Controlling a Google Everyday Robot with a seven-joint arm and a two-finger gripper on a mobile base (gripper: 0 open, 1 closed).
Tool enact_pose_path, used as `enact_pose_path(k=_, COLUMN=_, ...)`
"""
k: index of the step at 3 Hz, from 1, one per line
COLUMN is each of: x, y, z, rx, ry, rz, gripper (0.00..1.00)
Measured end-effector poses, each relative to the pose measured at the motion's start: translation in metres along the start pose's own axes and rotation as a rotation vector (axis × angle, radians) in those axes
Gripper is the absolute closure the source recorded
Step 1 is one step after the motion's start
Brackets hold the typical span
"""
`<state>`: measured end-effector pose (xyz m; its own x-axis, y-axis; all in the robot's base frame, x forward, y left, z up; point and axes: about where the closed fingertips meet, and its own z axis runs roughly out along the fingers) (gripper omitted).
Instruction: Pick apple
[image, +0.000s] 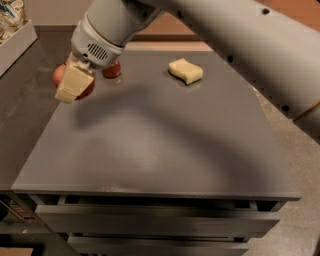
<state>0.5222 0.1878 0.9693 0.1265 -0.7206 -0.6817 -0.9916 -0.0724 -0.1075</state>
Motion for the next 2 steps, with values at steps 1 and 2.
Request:
enact_pose_path(k=1, x=-0.0238, y=0.0088, z=-0.0374, rx=0.005, ry=-0.048, rz=-0.064, gripper=1.0)
enact_pose_path(k=2, x=-0.0274, y=0.0092, z=-0.041, rx=0.007, ry=-0.054, rz=-0.072, gripper=1.0)
